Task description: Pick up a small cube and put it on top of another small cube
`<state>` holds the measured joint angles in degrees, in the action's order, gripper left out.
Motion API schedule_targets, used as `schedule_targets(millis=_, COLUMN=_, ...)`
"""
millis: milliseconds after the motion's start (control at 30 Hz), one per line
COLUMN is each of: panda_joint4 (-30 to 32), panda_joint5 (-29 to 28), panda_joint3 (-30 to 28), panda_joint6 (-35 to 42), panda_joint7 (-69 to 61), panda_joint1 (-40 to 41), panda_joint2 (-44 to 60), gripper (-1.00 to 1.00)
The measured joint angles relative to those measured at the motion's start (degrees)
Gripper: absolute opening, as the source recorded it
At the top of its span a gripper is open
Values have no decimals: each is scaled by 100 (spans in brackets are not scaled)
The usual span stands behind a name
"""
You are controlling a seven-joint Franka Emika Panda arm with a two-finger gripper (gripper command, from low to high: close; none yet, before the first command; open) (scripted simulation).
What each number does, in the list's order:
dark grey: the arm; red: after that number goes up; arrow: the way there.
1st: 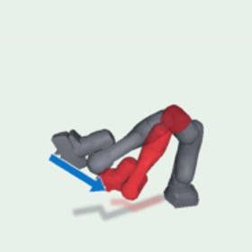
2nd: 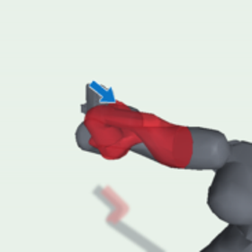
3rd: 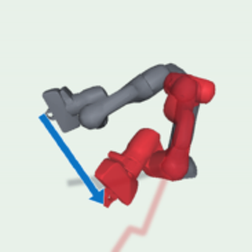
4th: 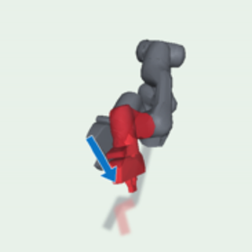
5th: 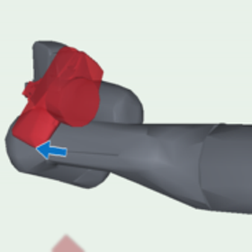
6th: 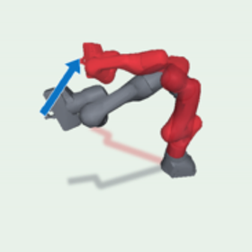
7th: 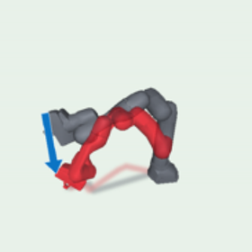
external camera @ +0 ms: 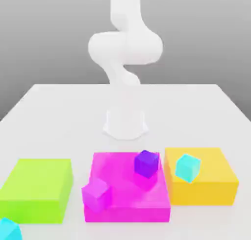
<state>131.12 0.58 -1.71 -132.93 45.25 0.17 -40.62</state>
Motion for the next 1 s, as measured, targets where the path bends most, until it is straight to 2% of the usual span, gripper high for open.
schedule_targets(millis=533, panda_joint4=-430, panda_joint5=700, panda_joint3=-1063, panda_joint6=-717, panda_joint7=-602, panda_joint1=255, panda_joint2=3354, gripper=0)
schedule_targets(millis=1000, panda_joint4=-799, panda_joint5=1257, panda_joint3=-1385, panda_joint6=-1346, panda_joint7=-1090, panda_joint1=1074, panda_joint2=6251, gripper=0)
